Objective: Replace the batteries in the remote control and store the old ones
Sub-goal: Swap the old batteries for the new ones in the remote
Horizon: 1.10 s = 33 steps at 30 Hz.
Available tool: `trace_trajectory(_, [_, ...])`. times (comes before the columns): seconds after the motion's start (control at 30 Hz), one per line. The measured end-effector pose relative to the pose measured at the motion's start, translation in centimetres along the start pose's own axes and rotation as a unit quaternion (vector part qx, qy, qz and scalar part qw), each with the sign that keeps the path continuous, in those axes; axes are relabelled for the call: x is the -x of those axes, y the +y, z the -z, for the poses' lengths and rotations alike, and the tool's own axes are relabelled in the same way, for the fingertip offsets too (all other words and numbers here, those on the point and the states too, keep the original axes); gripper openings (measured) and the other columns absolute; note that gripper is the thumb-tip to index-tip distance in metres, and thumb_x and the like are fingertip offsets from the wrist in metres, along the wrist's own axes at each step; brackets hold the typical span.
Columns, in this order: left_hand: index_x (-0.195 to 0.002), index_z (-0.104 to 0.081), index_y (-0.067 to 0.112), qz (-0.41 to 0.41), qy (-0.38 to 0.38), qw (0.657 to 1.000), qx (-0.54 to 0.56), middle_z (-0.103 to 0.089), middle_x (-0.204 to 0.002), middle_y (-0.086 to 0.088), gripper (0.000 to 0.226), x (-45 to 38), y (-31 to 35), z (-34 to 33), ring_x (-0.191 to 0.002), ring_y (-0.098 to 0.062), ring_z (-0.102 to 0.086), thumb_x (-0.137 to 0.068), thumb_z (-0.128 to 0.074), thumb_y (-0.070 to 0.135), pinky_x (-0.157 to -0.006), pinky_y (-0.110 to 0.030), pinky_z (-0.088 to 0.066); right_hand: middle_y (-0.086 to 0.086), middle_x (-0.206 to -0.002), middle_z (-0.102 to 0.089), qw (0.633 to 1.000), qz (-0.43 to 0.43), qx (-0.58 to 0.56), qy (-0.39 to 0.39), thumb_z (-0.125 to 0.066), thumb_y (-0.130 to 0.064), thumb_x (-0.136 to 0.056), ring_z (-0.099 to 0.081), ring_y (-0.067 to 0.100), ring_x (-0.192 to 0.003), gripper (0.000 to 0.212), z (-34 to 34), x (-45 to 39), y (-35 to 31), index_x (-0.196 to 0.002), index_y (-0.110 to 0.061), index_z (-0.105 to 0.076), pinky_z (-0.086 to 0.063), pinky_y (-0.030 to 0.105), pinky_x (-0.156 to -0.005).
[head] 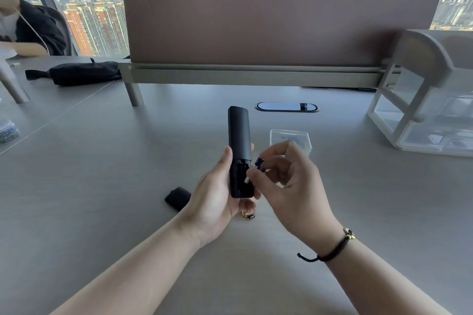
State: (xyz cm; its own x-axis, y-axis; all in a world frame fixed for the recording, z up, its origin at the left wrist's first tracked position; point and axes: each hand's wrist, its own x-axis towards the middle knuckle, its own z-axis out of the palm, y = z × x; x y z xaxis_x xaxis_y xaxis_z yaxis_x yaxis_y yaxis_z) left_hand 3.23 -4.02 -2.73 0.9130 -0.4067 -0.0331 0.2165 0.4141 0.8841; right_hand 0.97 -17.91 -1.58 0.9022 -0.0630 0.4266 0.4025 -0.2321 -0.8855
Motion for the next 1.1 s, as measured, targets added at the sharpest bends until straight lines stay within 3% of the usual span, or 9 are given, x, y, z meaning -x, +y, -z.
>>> trace_trajectory(0.1, [-0.125,-0.065,0.022,0.002,-0.029,0.999,-0.014,-0.059,-0.097,-0.015,0.053,0.1,-0.1,-0.11,-0.064,-0.024,-0.05,-0.098,-0.031,0.054,-0.05,-0.033,-0.036,-0.012,-0.074,-0.07,0.996,0.047,0.076,-0.007,-0.079,-0.007,-0.078,-0.062,0.014,-0.059,0.026,-0.42,0.52,0.15,-0.085,-0.02,-0.057,-0.054,0.032,-0.06])
trace_trajectory(0.23, [-0.105,-0.071,0.019,0.0,-0.021,1.0,-0.017,-0.059,-0.086,-0.012,0.051,0.11,0.04,-0.25,-0.056,-0.021,-0.049,-0.101,-0.03,0.049,-0.045,-0.03,-0.037,-0.012,-0.075,-0.068,0.989,0.081,0.121,0.0,-0.082,-0.01,-0.076,-0.061,0.01,-0.064,0.025,-0.33,0.47,0.54,-0.085,-0.019,-0.061,-0.05,0.02,-0.06])
trace_trajectory(0.37, [-0.132,-0.052,0.007,0.008,-0.018,0.999,-0.031,-0.058,-0.085,-0.012,0.053,0.04,0.15,-0.34,-0.057,-0.021,-0.051,-0.1,-0.035,0.046,-0.048,-0.033,-0.036,-0.013,-0.07,-0.064,0.979,0.128,0.158,-0.012,-0.086,-0.01,-0.072,-0.056,-0.001,-0.064,0.023,-0.34,0.24,0.84,-0.09,-0.016,-0.072,-0.043,0.008,-0.062])
trace_trajectory(0.47, [-0.136,-0.051,0.009,0.022,-0.007,0.999,-0.022,-0.061,-0.079,-0.009,0.05,0.11,0.24,-0.44,-0.057,-0.022,-0.051,-0.1,-0.039,0.042,-0.051,-0.034,-0.036,-0.012,-0.072,-0.061,0.972,0.142,0.182,-0.03,-0.086,-0.011,-0.071,-0.053,-0.006,-0.065,0.026,-0.15,-0.03,0.88,-0.094,-0.015,-0.077,-0.04,0.005,-0.063])
trace_trajectory(0.6, [-0.124,-0.056,0.003,0.043,0.002,0.999,-0.011,-0.061,-0.074,-0.011,0.041,0.23,0.35,-0.64,-0.057,-0.023,-0.052,-0.099,-0.043,0.033,-0.053,-0.034,-0.035,-0.009,-0.078,-0.06,0.969,0.147,0.194,-0.05,-0.086,-0.009,-0.069,-0.053,-0.006,-0.068,0.029,-0.13,0.0,0.73,-0.096,-0.017,-0.078,-0.038,0.003,-0.064])
trace_trajectory(0.8, [-0.116,-0.065,0.009,0.059,0.009,0.998,0.025,-0.063,-0.087,-0.014,0.041,0.25,0.72,-0.5,-0.08,-0.028,-0.053,-0.099,-0.045,0.04,-0.066,-0.037,-0.036,-0.007,-0.089,-0.061,0.964,0.16,0.197,-0.074,-0.074,-0.003,-0.081,-0.051,-0.002,-0.073,0.043,-0.12,0.23,0.51,-0.119,-0.023,-0.072,-0.041,0.006,-0.068])
trace_trajectory(0.97, [-0.105,-0.064,0.009,0.057,-0.002,0.997,0.048,-0.061,-0.083,-0.011,0.042,0.15,0.86,-0.21,-0.077,-0.023,-0.056,-0.099,-0.041,0.044,-0.07,-0.036,-0.037,-0.009,-0.093,-0.059,0.965,0.152,0.197,-0.08,-0.072,-0.004,-0.083,-0.052,0.002,-0.077,0.056,0.07,0.17,0.44,-0.133,-0.025,-0.06,-0.041,0.007,-0.075])
trace_trajectory(1.1, [-0.111,-0.059,0.011,0.05,0.022,0.996,0.073,-0.056,-0.082,-0.01,0.035,-0.09,0.87,-0.04,-0.071,-0.019,-0.053,-0.095,-0.048,0.041,-0.063,-0.033,-0.034,-0.01,-0.094,-0.066,0.993,0.081,0.084,-0.033,-0.077,-0.009,-0.079,-0.058,0.013,-0.073,0.062,0.32,-0.07,0.63,-0.134,-0.029,-0.056,-0.052,0.024,-0.078])
